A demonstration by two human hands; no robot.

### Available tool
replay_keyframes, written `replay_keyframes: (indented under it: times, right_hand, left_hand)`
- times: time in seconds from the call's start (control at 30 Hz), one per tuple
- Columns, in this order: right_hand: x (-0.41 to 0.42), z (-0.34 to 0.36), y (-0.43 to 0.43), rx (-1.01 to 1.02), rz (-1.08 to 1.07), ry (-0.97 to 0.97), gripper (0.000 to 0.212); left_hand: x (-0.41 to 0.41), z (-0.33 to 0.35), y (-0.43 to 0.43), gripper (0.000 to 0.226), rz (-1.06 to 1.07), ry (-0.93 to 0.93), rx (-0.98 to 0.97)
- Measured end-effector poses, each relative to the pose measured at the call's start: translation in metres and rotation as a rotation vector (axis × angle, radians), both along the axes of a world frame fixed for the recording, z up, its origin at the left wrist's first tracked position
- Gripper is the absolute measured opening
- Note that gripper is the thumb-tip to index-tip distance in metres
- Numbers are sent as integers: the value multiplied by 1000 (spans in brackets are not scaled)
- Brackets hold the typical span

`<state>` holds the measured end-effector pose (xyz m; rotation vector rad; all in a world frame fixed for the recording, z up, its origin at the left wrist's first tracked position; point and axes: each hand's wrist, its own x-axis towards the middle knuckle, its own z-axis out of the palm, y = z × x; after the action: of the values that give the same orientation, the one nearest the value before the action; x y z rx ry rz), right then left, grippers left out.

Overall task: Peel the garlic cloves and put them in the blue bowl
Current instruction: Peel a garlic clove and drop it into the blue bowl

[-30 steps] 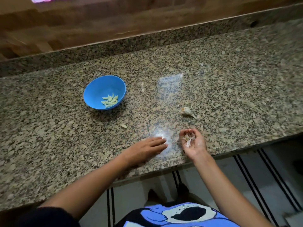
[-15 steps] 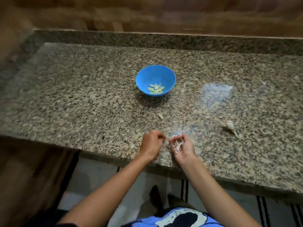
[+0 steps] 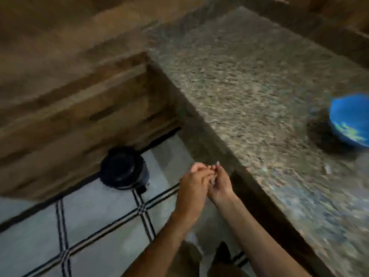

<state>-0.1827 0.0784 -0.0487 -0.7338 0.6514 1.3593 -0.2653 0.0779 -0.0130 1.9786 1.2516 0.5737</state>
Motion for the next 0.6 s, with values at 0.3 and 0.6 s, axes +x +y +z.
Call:
replay_keyframes:
  times: [0.3,0.6]
  right_hand:
    - [-218,-15,118,-21,560,-103,39]
    - [-327,-44,179,-48,652,-88,32]
  left_hand:
    - [-229,-9,79,19,761,-418,-151]
    - [-374,-53,146,15,1106,-720,-569]
